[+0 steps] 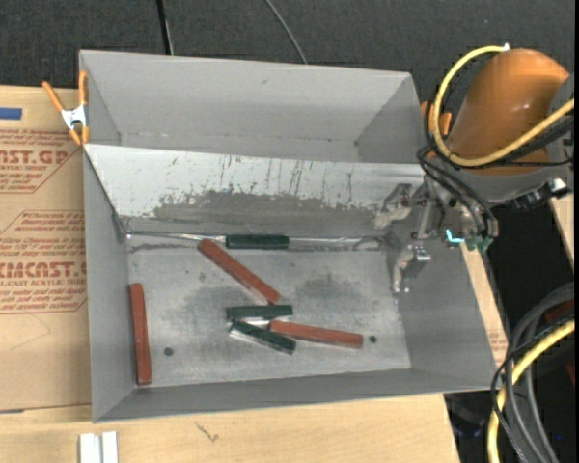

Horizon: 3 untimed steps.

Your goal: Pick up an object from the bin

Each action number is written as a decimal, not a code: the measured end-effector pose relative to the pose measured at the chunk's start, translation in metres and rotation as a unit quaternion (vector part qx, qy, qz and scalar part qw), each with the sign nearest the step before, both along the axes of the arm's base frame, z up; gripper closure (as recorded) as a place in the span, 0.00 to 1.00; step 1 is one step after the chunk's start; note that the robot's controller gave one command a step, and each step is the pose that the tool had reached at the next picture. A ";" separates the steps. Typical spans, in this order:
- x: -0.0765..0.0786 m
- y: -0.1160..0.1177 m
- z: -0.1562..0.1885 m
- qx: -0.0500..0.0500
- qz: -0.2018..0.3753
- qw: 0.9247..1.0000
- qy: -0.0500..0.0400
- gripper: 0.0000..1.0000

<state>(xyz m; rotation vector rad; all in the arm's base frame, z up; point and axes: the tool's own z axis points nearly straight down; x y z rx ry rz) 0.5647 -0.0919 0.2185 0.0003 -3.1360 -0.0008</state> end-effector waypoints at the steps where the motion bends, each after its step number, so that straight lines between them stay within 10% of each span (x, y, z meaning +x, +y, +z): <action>1: 0.002 0.000 0.004 0.000 0.001 1.000 -0.004 0.00; 3: -0.055 0.033 -0.081 0.001 0.058 0.998 0.000 0.00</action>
Offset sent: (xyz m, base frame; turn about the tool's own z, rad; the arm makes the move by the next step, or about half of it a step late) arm -0.0669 0.0421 -0.1485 -0.0361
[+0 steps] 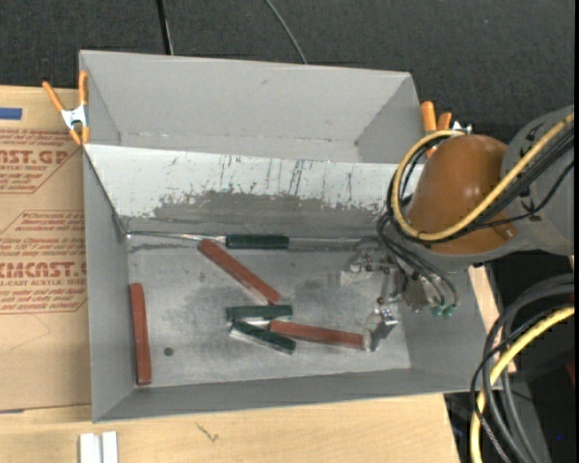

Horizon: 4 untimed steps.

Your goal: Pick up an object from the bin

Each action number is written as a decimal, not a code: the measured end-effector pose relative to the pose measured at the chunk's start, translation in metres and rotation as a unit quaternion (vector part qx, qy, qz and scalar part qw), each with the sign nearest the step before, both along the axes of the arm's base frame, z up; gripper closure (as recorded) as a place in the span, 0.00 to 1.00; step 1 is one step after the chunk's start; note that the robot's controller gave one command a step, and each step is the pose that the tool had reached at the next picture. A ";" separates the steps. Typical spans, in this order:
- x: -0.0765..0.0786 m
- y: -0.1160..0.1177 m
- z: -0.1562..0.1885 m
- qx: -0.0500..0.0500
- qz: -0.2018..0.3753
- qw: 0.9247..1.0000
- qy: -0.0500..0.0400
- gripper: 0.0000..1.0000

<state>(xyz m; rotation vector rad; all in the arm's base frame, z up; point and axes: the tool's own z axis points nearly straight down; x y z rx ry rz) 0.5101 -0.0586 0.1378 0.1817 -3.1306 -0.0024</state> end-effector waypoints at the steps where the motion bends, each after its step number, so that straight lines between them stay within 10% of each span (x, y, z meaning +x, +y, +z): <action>1: -0.015 0.018 -0.013 0.000 -0.001 1.000 -0.004 0.00; 2: -0.023 0.028 -0.065 -0.001 0.026 0.999 -0.018 0.00; 3: -0.022 0.029 -0.062 -0.001 0.034 0.999 -0.013 1.00; 4: -0.022 0.029 -0.062 -0.001 0.034 0.999 -0.013 1.00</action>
Offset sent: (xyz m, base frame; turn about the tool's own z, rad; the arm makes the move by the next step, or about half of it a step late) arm -0.0309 0.0274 -0.0678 -0.0548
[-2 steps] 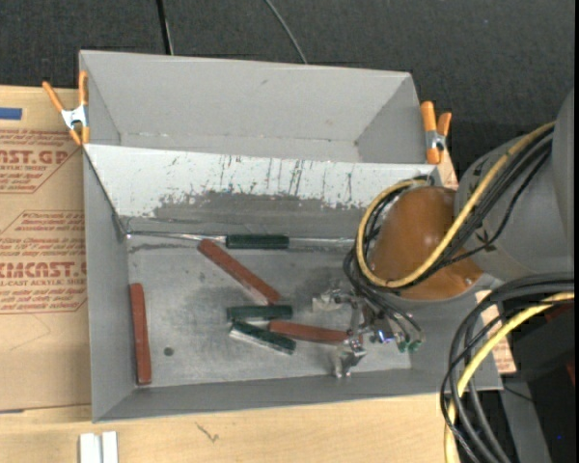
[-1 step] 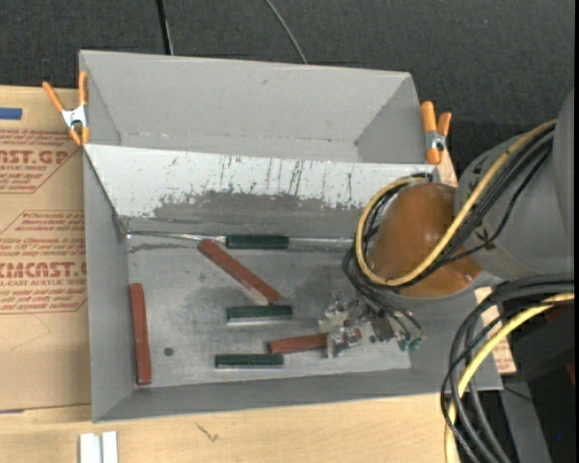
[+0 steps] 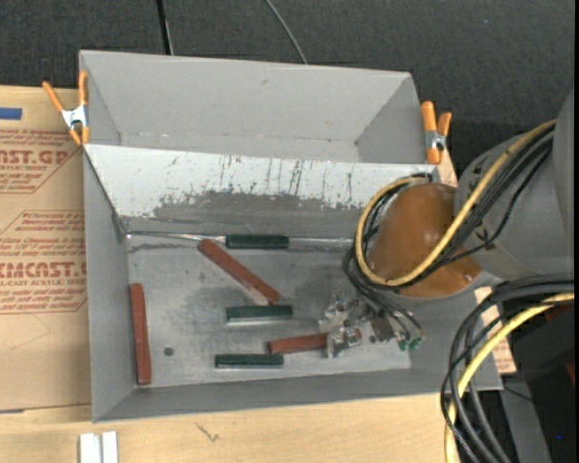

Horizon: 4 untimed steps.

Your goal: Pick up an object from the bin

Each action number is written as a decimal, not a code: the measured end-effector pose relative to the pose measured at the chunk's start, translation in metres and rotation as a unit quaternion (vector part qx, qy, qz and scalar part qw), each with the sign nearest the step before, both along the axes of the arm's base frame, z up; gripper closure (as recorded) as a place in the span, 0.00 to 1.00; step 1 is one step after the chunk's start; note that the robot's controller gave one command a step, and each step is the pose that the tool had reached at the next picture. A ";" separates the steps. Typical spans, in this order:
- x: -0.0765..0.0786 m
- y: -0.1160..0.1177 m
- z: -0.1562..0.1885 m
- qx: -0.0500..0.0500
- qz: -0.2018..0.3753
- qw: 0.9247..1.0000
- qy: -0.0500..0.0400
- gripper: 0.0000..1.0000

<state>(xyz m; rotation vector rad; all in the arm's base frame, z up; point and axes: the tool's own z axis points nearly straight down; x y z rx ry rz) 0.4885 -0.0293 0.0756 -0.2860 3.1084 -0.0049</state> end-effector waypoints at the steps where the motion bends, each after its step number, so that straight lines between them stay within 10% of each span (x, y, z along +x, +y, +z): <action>1: 0.000 0.000 0.002 0.000 0.000 1.000 0.002 1.00; 4: -0.003 0.001 0.040 0.001 0.000 1.000 0.010 1.00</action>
Offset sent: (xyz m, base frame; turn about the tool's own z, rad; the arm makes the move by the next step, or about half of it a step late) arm 0.0000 -0.0001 0.0649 0.0000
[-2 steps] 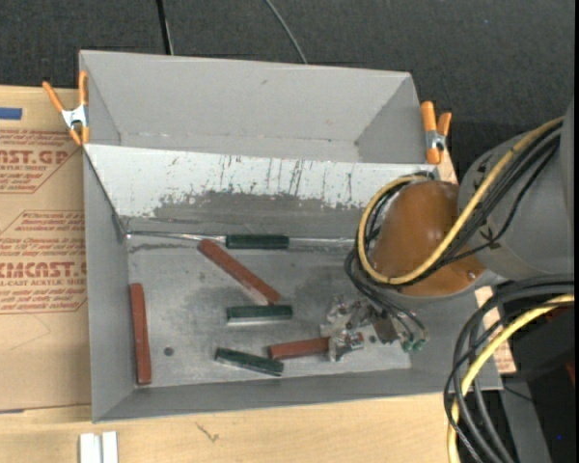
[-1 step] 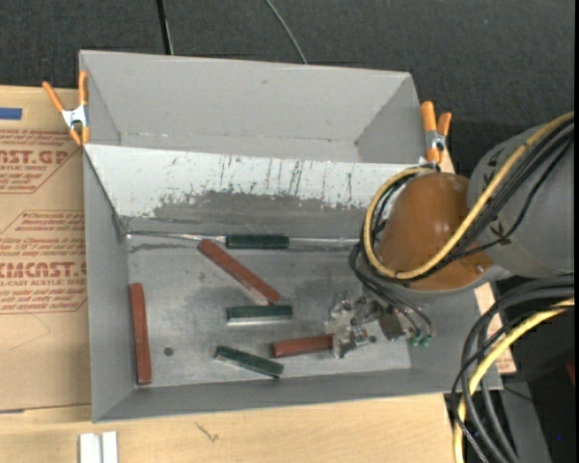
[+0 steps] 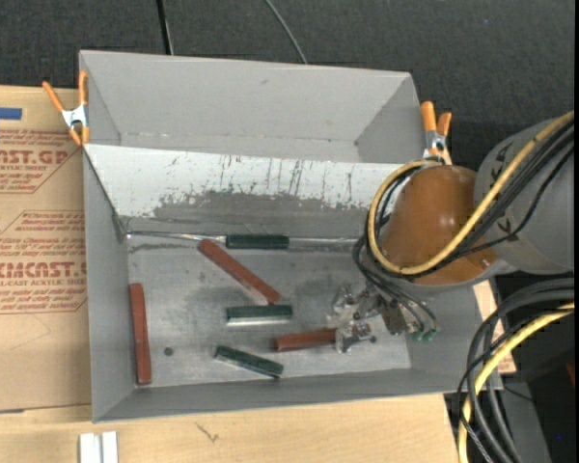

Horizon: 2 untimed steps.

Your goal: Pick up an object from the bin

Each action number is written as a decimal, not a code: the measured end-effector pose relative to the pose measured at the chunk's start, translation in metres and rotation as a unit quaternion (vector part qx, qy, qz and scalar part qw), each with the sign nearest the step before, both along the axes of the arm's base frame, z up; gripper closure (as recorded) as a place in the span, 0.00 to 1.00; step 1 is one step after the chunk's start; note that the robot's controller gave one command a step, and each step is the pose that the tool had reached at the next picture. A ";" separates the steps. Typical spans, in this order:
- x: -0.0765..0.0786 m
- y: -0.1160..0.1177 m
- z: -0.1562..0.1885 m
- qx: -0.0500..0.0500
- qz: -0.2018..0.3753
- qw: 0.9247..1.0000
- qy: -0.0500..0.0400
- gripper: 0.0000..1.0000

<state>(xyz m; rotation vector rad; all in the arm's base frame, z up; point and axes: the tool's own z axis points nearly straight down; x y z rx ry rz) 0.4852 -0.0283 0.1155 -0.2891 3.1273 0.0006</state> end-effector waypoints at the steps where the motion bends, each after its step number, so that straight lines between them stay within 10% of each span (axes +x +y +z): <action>1: -0.001 0.000 0.009 0.000 0.000 1.000 0.001 1.00; 2: -0.001 0.000 0.022 0.000 0.000 1.000 0.001 1.00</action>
Offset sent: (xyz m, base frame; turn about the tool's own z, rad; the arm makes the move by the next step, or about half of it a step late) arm 0.0000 -0.0001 0.0002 0.0000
